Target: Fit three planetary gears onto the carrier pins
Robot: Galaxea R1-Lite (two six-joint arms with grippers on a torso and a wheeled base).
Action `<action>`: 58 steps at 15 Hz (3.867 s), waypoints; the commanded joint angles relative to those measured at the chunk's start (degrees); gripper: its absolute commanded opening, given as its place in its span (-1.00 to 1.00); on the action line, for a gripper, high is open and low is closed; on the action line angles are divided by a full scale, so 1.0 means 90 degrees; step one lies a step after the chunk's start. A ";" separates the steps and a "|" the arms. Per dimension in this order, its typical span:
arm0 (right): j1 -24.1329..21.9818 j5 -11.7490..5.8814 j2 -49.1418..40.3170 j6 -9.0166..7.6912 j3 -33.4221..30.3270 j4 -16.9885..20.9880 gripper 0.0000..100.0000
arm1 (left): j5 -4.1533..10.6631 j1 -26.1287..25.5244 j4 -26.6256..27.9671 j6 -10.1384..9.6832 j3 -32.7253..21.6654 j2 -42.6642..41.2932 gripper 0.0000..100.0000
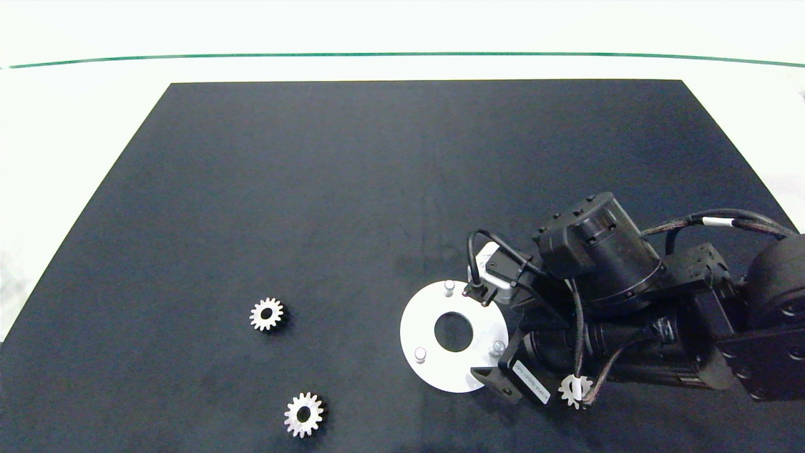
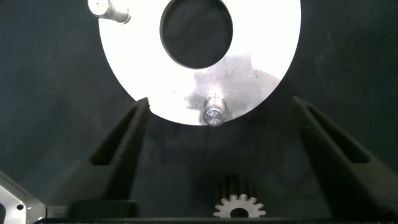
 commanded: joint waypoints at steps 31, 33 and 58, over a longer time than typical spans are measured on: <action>-0.0592 -0.0333 -0.1429 0.0203 0.3562 -0.2593 0.98 | -0.0004 0.0000 0.0052 -0.0158 -0.0011 -0.0343 1.00; -0.0582 -0.0333 -0.1399 0.0203 0.3562 -0.2632 0.89 | -0.0004 0.0000 0.0052 -0.0158 -0.0011 -0.0343 1.00; -0.0582 -0.0343 -0.1302 0.0477 0.3737 -0.3111 -0.10 | -0.0004 0.0000 0.0052 -0.0158 -0.0002 -0.0392 1.00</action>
